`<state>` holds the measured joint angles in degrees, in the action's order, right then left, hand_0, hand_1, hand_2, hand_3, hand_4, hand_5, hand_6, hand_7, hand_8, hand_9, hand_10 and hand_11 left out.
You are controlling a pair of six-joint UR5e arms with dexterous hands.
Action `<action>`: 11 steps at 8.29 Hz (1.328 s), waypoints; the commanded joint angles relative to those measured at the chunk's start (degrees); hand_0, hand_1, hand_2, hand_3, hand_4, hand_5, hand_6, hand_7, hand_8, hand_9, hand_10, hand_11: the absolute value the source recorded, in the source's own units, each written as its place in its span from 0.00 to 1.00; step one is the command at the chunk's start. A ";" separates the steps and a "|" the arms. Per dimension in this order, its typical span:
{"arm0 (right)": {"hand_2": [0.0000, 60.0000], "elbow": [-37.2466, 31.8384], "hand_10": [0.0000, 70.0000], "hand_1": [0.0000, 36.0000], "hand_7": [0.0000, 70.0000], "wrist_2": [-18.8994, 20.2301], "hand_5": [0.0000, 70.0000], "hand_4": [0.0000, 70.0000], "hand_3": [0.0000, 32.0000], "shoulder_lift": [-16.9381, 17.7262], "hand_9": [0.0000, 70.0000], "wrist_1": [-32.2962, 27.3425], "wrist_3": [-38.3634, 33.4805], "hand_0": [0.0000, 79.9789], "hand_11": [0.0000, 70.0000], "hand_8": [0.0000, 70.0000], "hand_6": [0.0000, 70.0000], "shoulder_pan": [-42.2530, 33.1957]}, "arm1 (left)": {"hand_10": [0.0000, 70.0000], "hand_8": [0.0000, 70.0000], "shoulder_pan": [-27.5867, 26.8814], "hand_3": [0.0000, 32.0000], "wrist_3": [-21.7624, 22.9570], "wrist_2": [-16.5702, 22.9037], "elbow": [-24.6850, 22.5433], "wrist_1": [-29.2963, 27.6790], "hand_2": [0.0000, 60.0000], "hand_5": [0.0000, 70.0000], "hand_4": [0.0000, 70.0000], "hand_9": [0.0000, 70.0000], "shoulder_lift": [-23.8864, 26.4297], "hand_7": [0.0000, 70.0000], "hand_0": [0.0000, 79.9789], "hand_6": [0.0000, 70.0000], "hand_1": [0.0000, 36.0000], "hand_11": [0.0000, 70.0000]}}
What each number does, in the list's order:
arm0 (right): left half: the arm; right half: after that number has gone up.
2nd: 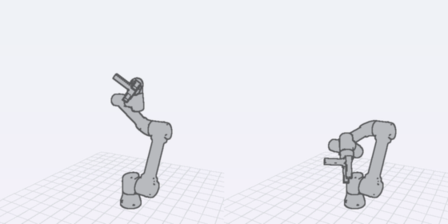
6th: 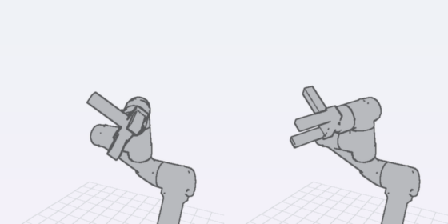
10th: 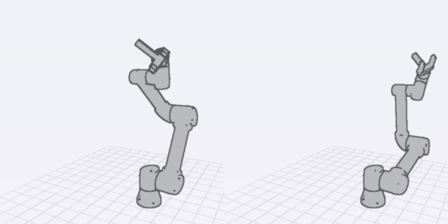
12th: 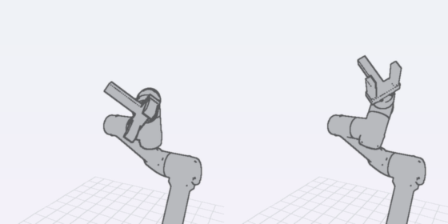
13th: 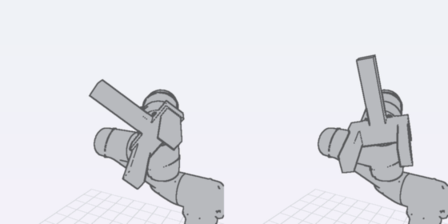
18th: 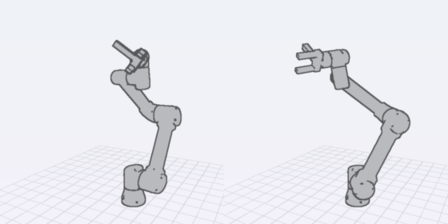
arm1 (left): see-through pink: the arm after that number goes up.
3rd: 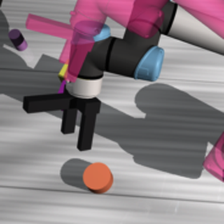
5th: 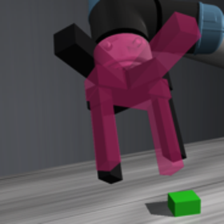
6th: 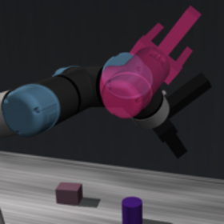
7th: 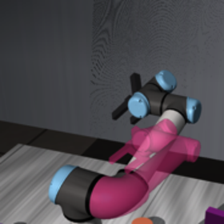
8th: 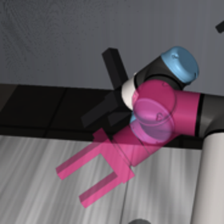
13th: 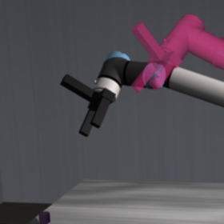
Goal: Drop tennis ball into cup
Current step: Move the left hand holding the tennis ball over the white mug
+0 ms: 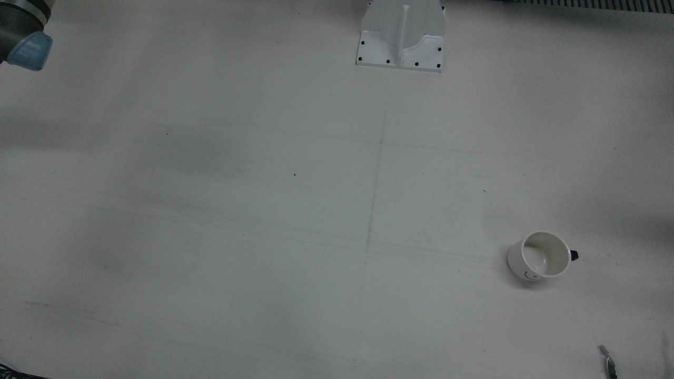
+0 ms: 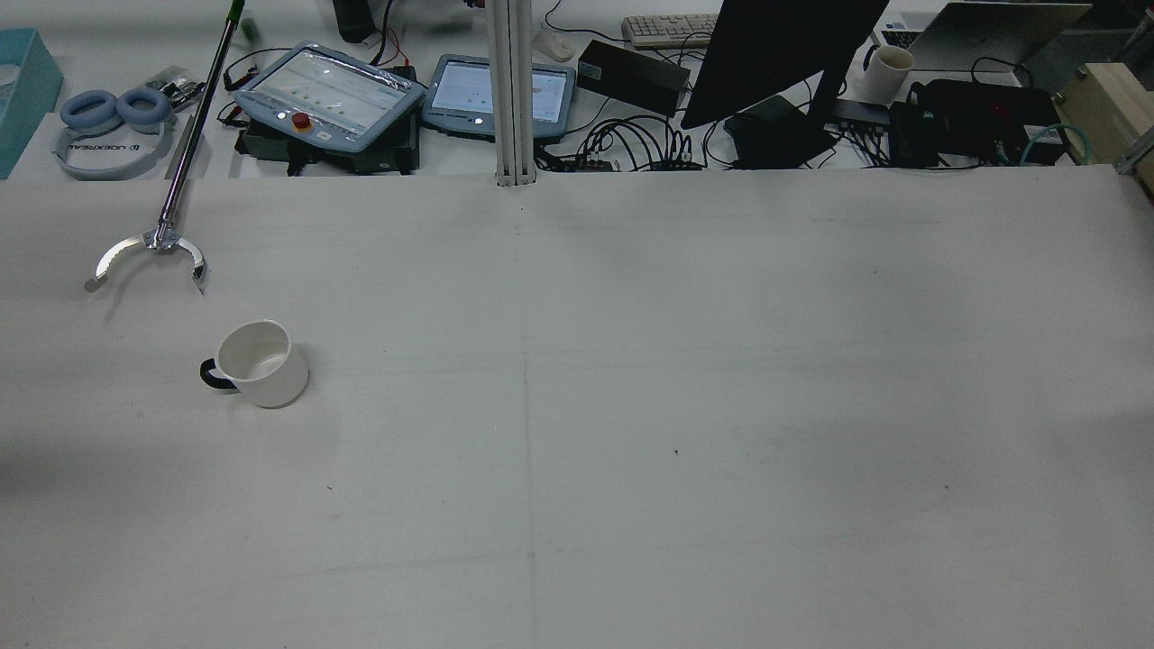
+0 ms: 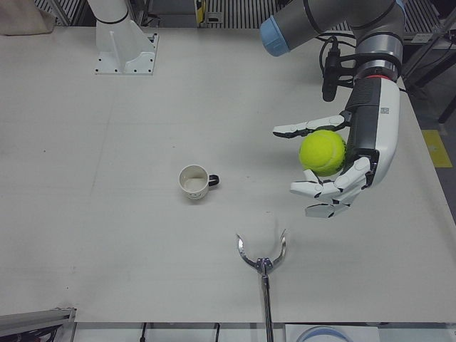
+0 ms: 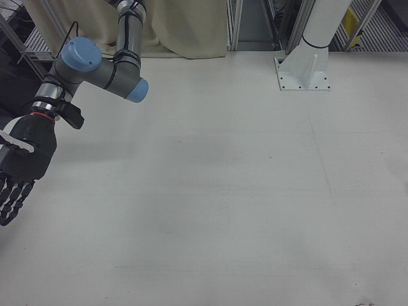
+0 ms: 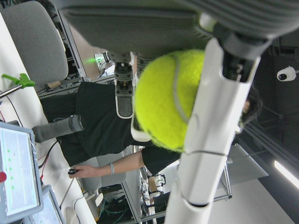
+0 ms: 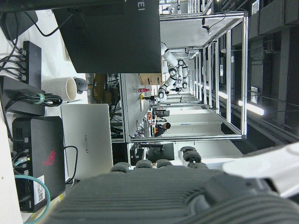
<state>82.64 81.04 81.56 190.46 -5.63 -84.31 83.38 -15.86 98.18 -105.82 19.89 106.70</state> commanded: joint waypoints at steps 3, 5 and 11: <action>0.00 -0.29 0.00 0.00 0.00 0.00 0.00 0.00 0.00 0.00 0.00 0.00 0.00 0.00 0.00 0.00 0.00 0.02 | 0.26 0.82 -12.94 0.00 0.22 5.44 -2.73 0.41 0.04 0.37 0.56 1.00 0.27 1.00 1.00 0.78 1.00 0.43; 0.00 -0.29 0.00 0.00 0.00 0.00 0.00 0.00 0.00 0.00 0.00 0.00 0.00 0.00 0.00 0.00 0.00 0.11 | 0.26 0.83 -18.23 0.00 -0.13 5.09 -2.55 0.24 0.02 0.38 0.54 1.00 0.27 1.00 1.00 0.90 1.00 0.43; 0.00 -0.20 0.00 0.00 0.00 0.00 0.00 0.00 0.00 0.00 0.00 0.00 0.00 0.00 0.00 0.00 0.00 0.11 | 0.25 0.76 -31.79 0.00 0.04 -4.23 -0.62 -2.12 0.02 0.30 0.52 1.00 -0.96 1.00 1.00 0.55 1.00 0.41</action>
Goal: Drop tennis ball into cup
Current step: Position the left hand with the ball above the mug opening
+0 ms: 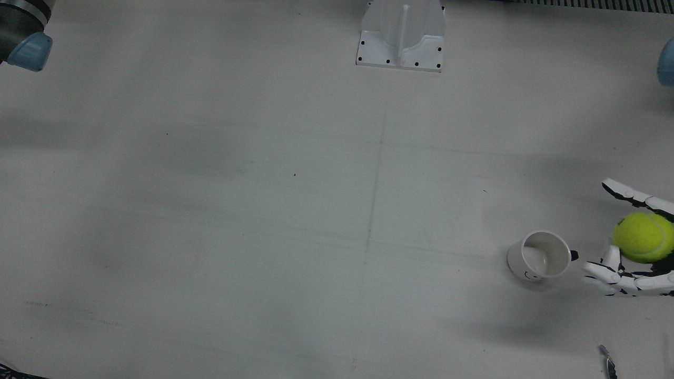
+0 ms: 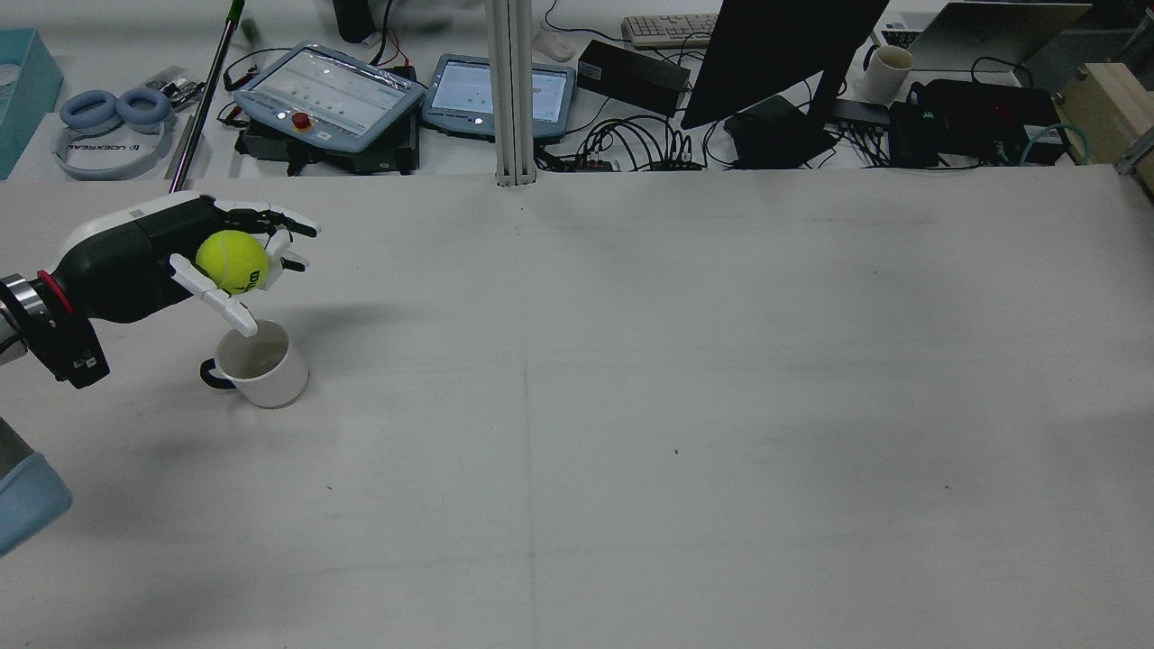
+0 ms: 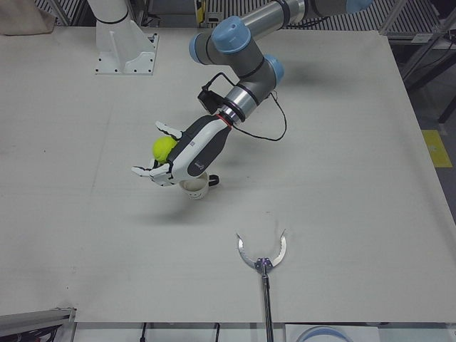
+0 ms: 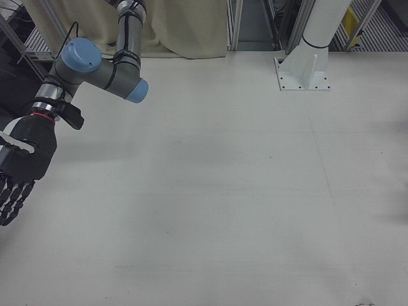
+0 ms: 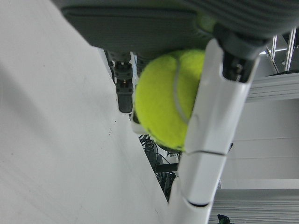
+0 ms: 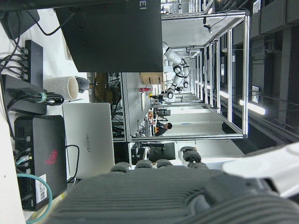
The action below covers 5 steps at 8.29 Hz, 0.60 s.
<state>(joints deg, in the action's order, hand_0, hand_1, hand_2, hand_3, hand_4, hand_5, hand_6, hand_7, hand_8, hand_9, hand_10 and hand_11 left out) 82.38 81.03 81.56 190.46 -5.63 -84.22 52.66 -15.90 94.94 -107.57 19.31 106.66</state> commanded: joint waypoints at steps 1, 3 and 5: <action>0.00 0.07 0.00 0.00 0.00 0.00 0.00 0.00 0.00 0.00 0.00 0.00 0.00 0.00 0.00 0.00 0.00 -0.06 | 0.24 0.76 -1.24 0.00 0.17 -2.12 2.27 -5.47 0.10 0.29 0.52 1.00 -3.62 1.00 1.00 0.54 1.00 0.40; 0.00 0.15 0.00 0.00 0.00 0.00 0.00 0.00 0.00 0.00 0.00 0.00 0.00 0.00 0.00 0.00 0.00 -0.06 | 0.25 0.78 -1.15 0.00 4.53 -5.28 4.56 -9.81 0.19 0.30 0.53 1.00 -6.19 1.00 1.00 0.61 1.00 0.41; 0.00 0.15 0.00 0.00 0.00 0.00 0.00 0.00 0.00 0.00 0.00 0.00 0.00 0.00 0.00 0.00 0.00 -0.06 | 0.25 0.76 -1.07 0.00 4.92 -5.47 3.69 -9.55 0.19 0.29 0.53 1.00 -6.20 1.00 1.00 0.49 1.00 0.41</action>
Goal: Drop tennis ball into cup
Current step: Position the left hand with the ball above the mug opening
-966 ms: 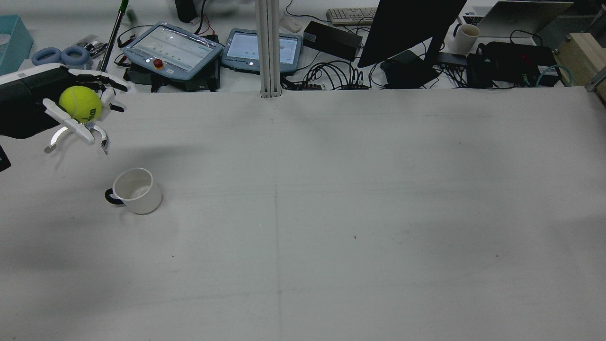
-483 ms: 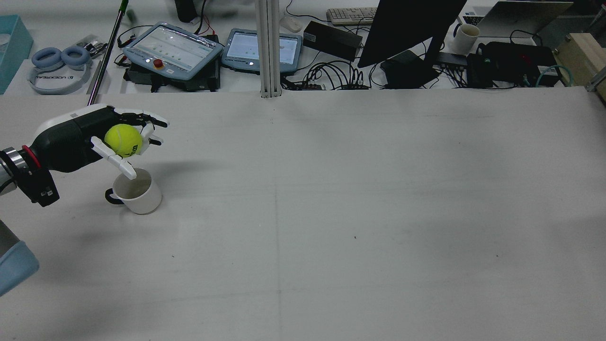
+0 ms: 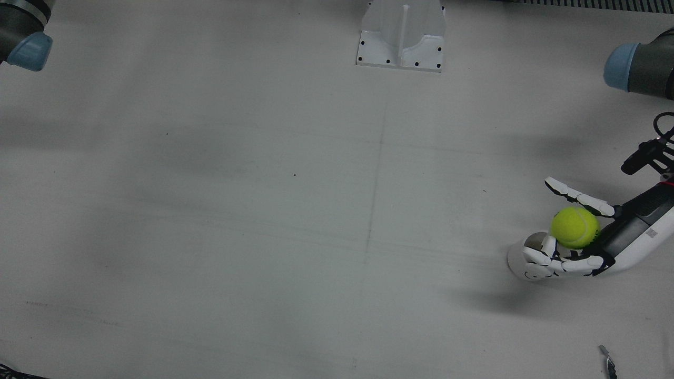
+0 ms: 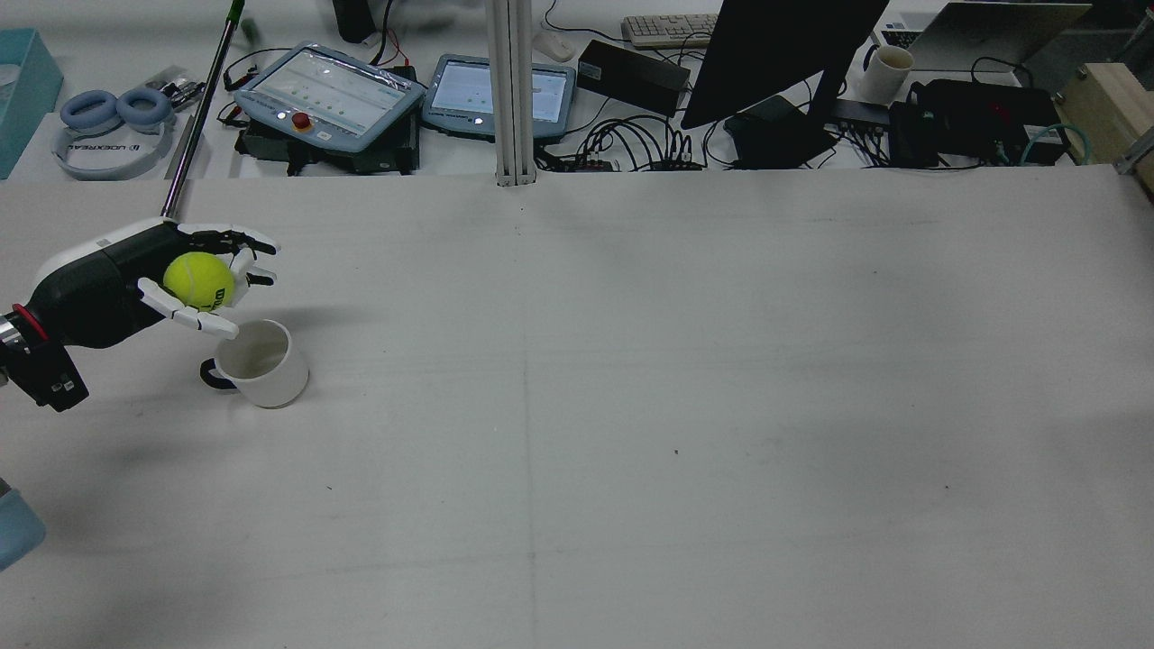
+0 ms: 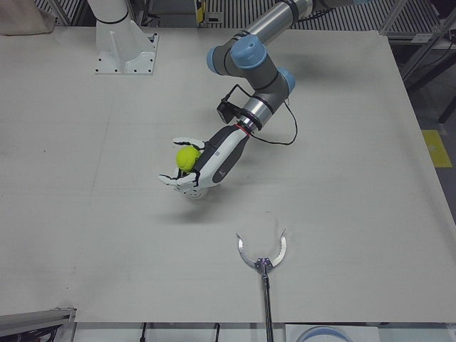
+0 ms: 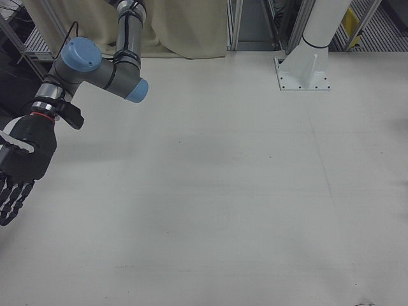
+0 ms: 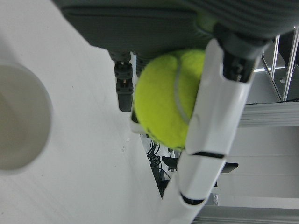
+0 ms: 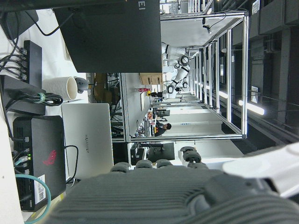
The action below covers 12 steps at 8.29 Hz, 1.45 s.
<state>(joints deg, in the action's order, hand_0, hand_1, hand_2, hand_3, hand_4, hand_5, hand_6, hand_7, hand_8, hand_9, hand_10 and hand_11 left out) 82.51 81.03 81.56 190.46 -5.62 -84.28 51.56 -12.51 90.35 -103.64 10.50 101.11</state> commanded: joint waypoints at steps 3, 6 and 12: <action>0.00 -0.07 0.00 0.00 0.00 0.00 0.00 0.00 0.00 0.00 0.00 0.00 0.00 0.00 0.00 0.00 0.00 0.08 | 0.25 0.78 -0.32 0.00 1.43 -1.23 -0.25 -0.65 0.25 0.31 0.54 1.00 -0.04 1.00 1.00 0.63 1.00 0.41; 0.00 -0.07 0.00 0.00 0.00 0.00 0.00 0.00 0.00 0.00 0.00 0.00 0.00 0.00 0.00 0.00 0.00 0.08 | 0.20 0.70 -0.32 0.00 1.26 -1.84 0.02 -0.57 0.95 0.27 0.50 0.93 -0.13 0.95 0.76 0.80 0.92 0.32; 0.00 0.02 0.00 0.00 0.00 0.00 0.00 0.00 0.00 0.00 0.00 0.00 0.00 0.00 0.00 0.00 0.00 0.08 | 0.00 0.00 -0.23 0.00 0.90 -1.93 -0.95 -1.71 0.82 0.01 0.00 0.01 -0.66 0.15 0.53 0.00 0.67 0.00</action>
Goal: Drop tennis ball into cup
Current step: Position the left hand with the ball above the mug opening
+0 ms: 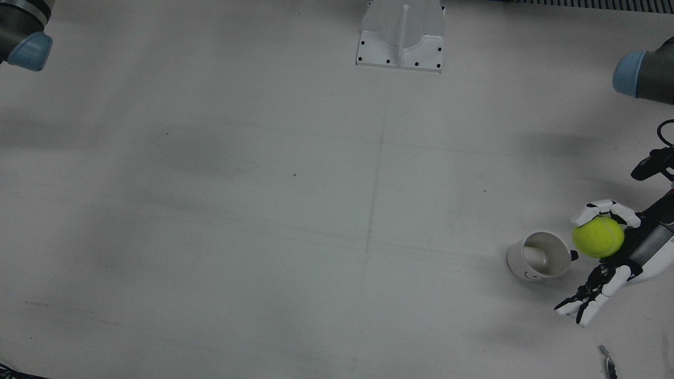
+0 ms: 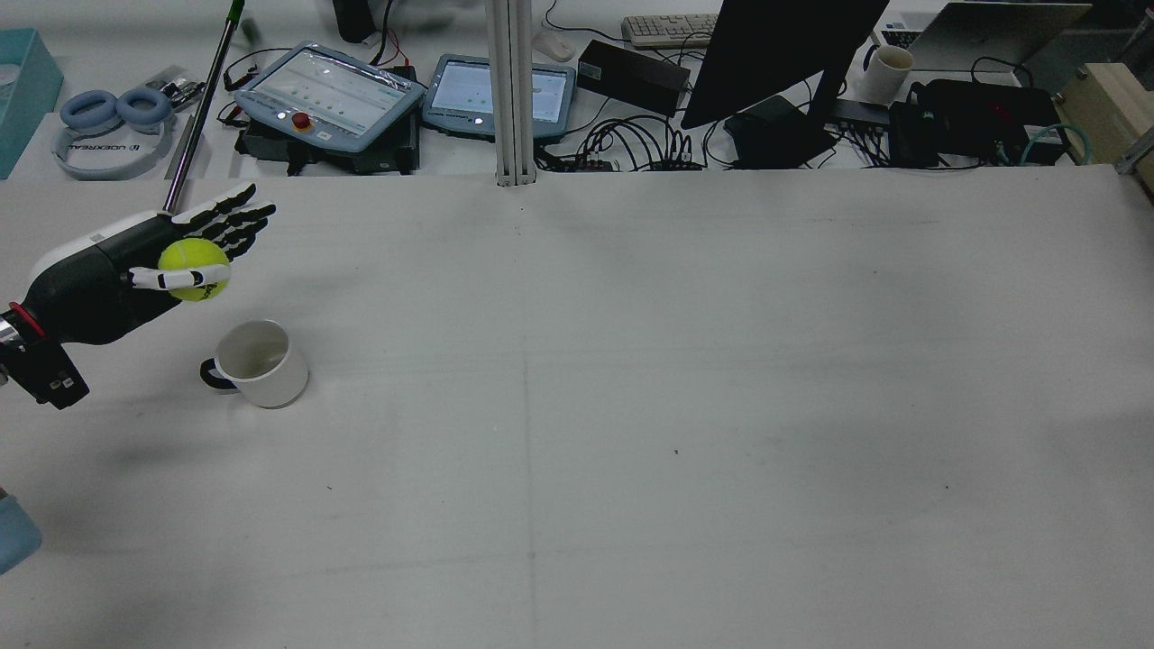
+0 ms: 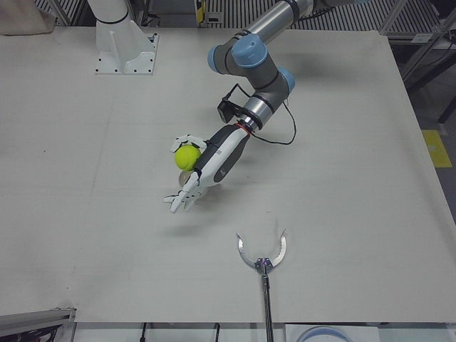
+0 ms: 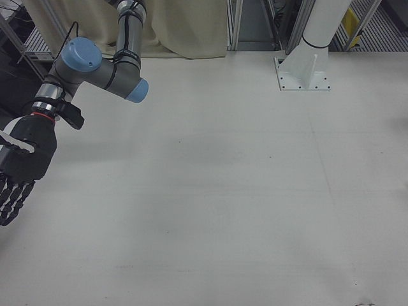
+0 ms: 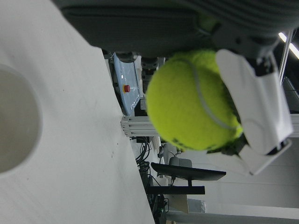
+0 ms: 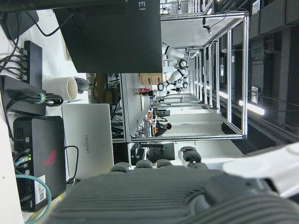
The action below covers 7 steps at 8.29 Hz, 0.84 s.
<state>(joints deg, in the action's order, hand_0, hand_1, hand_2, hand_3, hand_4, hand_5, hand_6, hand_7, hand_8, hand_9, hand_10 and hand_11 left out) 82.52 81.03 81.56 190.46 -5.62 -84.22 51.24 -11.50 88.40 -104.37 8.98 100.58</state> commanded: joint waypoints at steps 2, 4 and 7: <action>0.00 0.01 0.00 0.00 0.00 0.00 0.00 0.00 0.00 0.00 0.00 0.00 0.00 0.00 0.00 0.00 0.00 0.02 | 0.00 0.00 0.17 0.00 -0.02 0.10 -0.22 -0.20 0.85 0.03 0.00 0.01 -0.12 0.14 0.56 0.01 0.72 0.01; 0.00 0.01 0.00 0.00 0.00 0.00 0.00 0.00 0.00 0.00 0.00 0.00 0.00 0.00 0.00 0.00 0.00 -0.07 | 0.08 0.29 0.09 0.00 0.16 0.10 -0.30 0.07 0.93 0.11 0.03 0.50 -0.03 0.45 0.64 0.06 0.93 0.15; 0.00 0.01 0.00 0.00 0.00 0.00 0.00 0.00 0.00 0.00 0.00 0.00 0.00 0.00 0.00 0.00 0.00 -0.07 | 0.17 0.64 0.26 0.00 0.07 0.19 -2.31 4.52 0.79 0.29 0.23 0.93 0.40 1.00 1.00 0.66 1.00 0.29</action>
<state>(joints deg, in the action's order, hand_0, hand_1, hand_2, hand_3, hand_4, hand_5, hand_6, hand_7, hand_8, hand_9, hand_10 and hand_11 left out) 82.53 81.04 81.56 190.46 -5.62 -84.28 51.40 -11.29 88.54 -104.77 9.45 100.64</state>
